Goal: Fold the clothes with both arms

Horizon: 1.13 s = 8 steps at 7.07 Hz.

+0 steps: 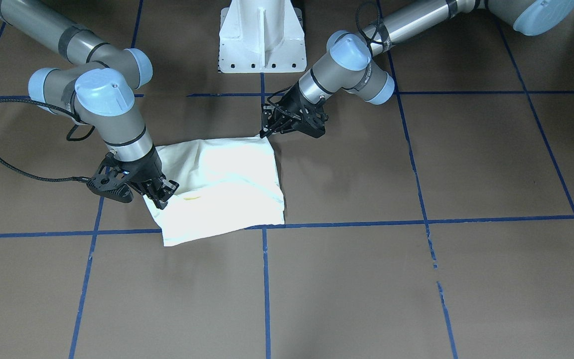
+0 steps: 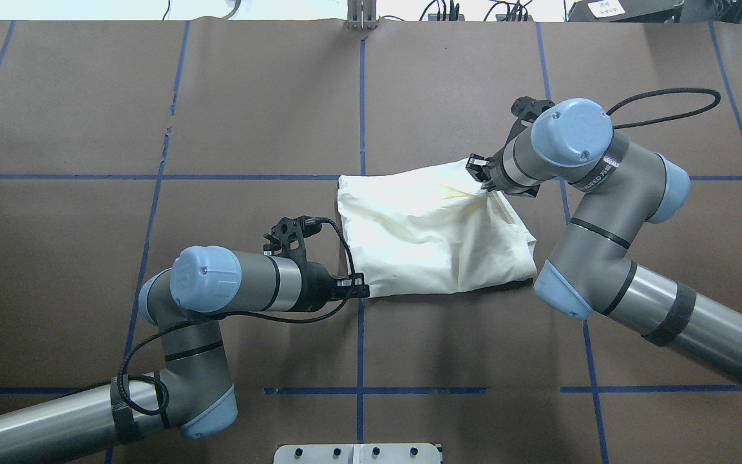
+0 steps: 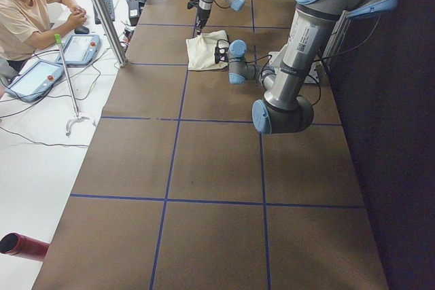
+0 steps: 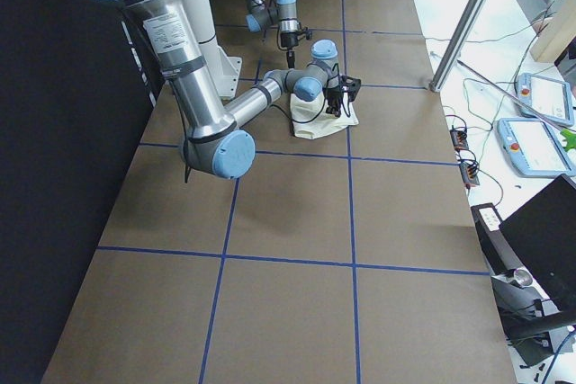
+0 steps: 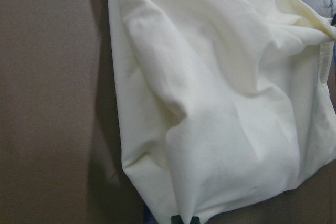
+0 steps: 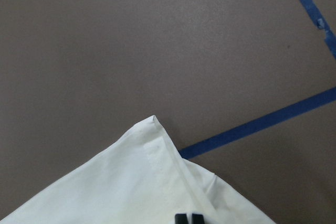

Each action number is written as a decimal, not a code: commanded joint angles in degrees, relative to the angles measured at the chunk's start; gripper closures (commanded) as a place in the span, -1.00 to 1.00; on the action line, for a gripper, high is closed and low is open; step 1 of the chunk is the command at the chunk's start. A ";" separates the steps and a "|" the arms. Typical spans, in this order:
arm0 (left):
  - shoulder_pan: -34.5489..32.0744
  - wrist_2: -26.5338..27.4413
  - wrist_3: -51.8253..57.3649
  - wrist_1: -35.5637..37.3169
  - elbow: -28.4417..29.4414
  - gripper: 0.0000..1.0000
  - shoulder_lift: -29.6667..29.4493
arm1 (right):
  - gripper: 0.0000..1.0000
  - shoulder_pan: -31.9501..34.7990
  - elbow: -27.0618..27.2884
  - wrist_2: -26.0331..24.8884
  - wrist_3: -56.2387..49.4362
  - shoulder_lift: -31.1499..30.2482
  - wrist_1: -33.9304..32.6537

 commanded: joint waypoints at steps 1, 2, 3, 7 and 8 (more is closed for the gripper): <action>0.14 -0.38 0.11 -0.03 -3.03 1.00 3.03 | 1.00 0.33 -0.13 0.00 -0.02 -0.02 -0.01; 0.23 -0.56 0.12 -0.03 -4.96 1.00 4.62 | 1.00 0.59 -0.65 0.09 -0.10 -0.02 -0.01; 0.23 -1.52 0.12 -0.03 -5.24 1.00 5.07 | 1.00 0.60 -1.26 0.17 -0.45 0.07 -0.01; 0.32 -1.00 -0.41 0.14 -5.33 -0.18 4.81 | 0.16 0.16 -1.36 0.09 -0.10 1.30 -0.01; 0.32 -0.91 -0.59 0.58 -7.07 -0.33 4.99 | -0.02 0.16 -1.36 0.00 -0.19 1.74 -0.10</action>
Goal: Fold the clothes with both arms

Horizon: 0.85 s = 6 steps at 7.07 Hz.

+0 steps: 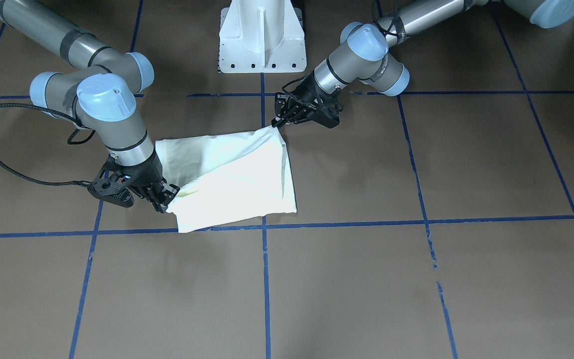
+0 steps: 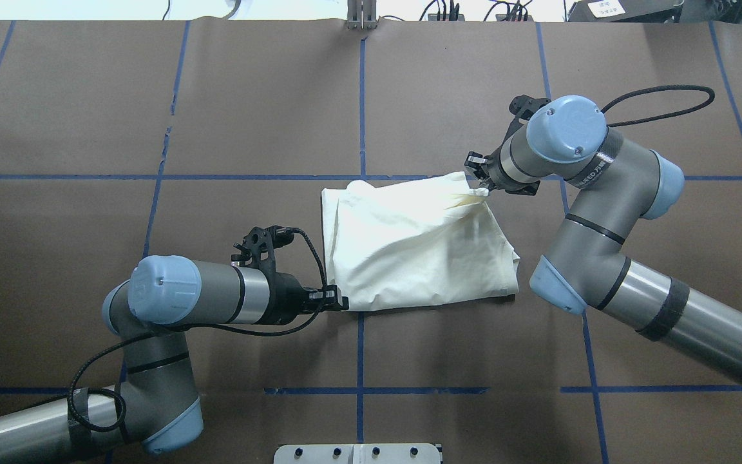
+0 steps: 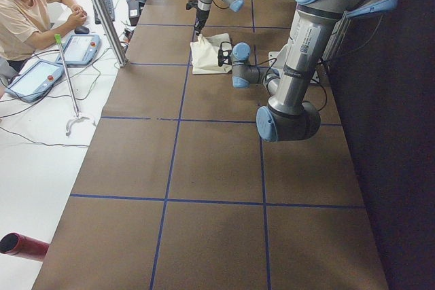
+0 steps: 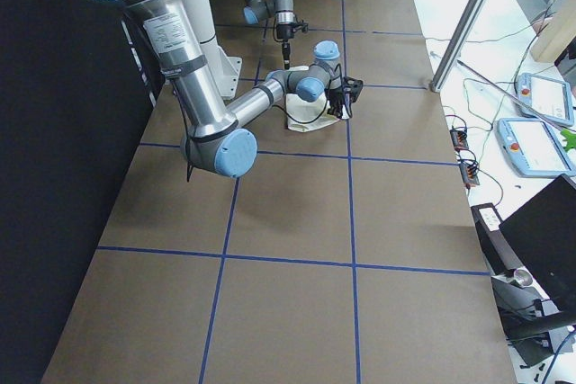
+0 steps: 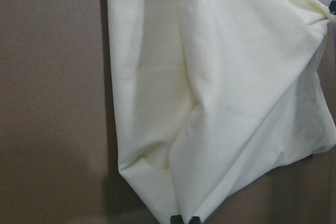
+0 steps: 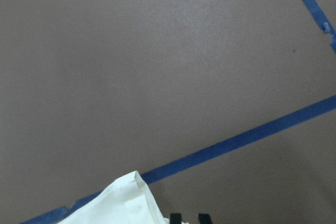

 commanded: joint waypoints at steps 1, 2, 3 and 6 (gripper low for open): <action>-1.39 0.15 -0.19 0.46 -3.01 -0.29 0.74 | -0.02 0.03 0.08 0.01 -0.24 0.59 0.10; -5.06 0.06 -0.19 0.72 -2.41 -0.17 0.40 | -0.02 0.38 1.04 0.62 -0.24 0.59 0.10; -7.01 0.06 -0.28 0.73 -1.89 0.04 0.05 | -0.02 1.08 3.57 2.89 -0.06 -0.02 0.10; -8.52 0.94 -1.68 -0.06 7.50 0.11 -5.83 | -0.01 5.37 12.37 10.26 -0.33 -7.83 0.10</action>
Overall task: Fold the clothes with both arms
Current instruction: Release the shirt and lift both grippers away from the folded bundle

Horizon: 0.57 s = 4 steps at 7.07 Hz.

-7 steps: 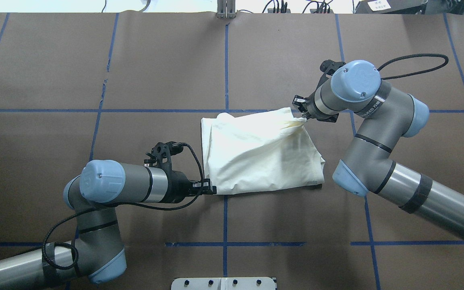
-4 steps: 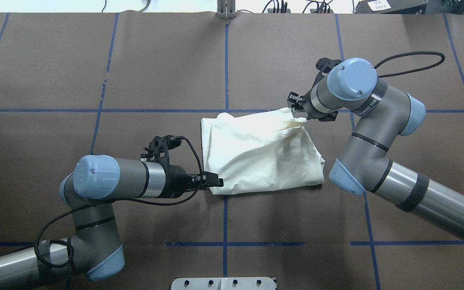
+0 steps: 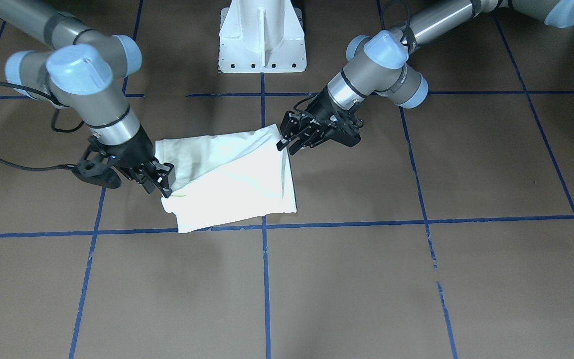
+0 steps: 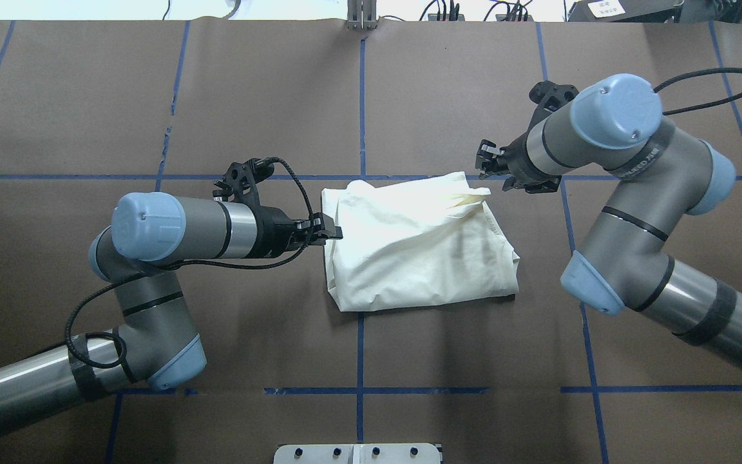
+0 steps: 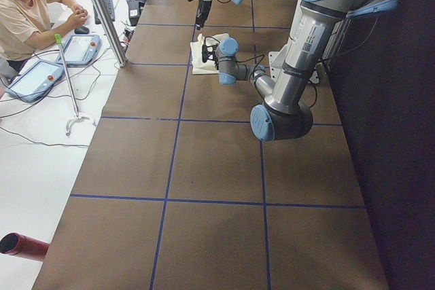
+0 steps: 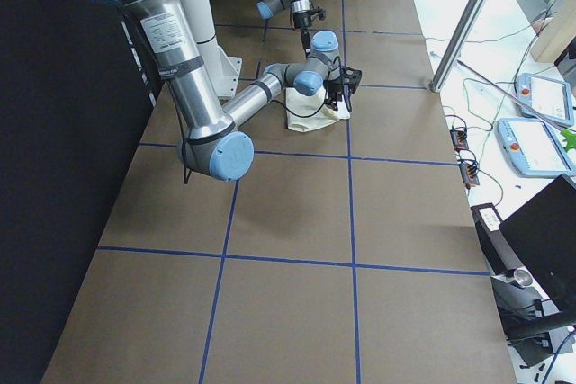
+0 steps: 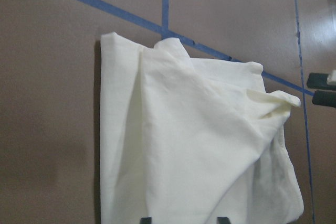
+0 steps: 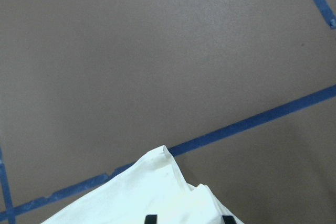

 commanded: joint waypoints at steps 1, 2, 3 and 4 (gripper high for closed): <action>-0.50 2.04 -0.55 -0.40 4.97 0.11 -3.03 | -0.01 2.42 3.07 3.61 -0.08 -3.31 0.08; -1.20 2.14 -0.55 -0.41 7.33 0.11 -4.34 | -0.01 2.33 3.16 3.44 -0.08 -3.66 0.08; -1.64 2.14 -0.55 -0.49 10.92 0.12 -6.88 | -0.01 2.33 3.16 3.44 -0.08 -3.66 0.08; -1.82 2.14 -0.55 -0.93 12.78 0.16 -7.86 | -0.01 2.24 3.08 3.27 -0.08 -3.66 0.08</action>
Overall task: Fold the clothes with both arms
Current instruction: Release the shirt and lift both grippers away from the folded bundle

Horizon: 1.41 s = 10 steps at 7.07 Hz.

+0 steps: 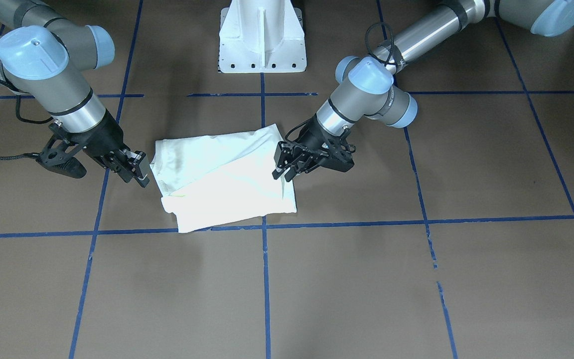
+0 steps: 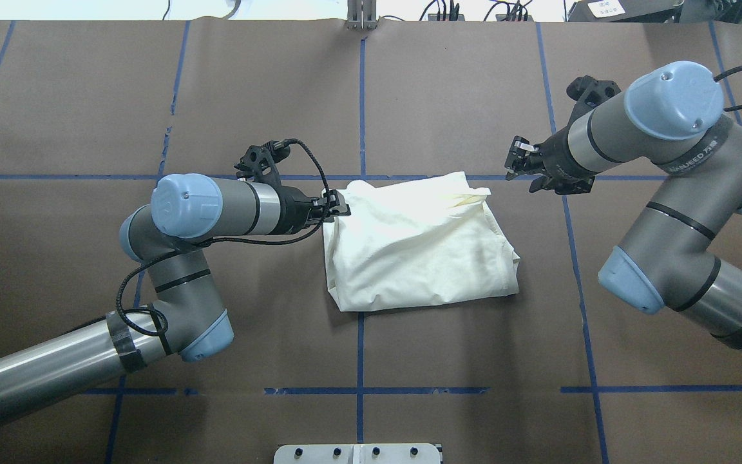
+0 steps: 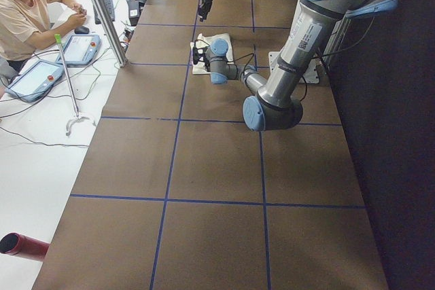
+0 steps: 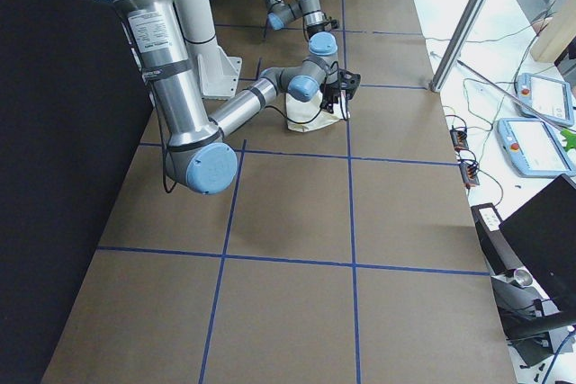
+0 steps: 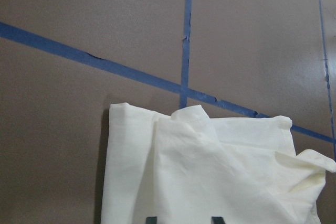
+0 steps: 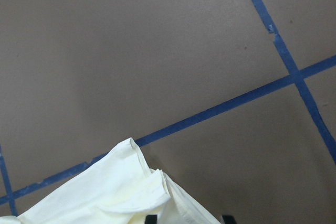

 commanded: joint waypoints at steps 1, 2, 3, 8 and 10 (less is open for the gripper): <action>-0.60 0.15 -0.01 -2.20 4.75 0.16 -1.70 | -0.01 -0.03 0.00 -0.10 0.00 -0.08 0.00; -0.60 0.15 -0.01 -3.35 6.08 0.17 -1.96 | -0.01 -0.03 0.00 -0.10 0.00 -0.08 0.00; -0.60 0.15 -0.01 -3.36 6.09 0.19 -2.14 | -0.01 -0.03 0.08 -0.19 0.00 -0.08 0.00; -1.04 -0.11 0.07 -4.06 7.41 1.00 -3.64 | -0.01 -0.20 -0.27 -0.36 0.00 -0.08 0.00; -1.92 -0.37 0.69 -5.03 3.13 1.00 -1.20 | -0.01 -0.20 -0.44 -0.45 0.00 0.00 0.00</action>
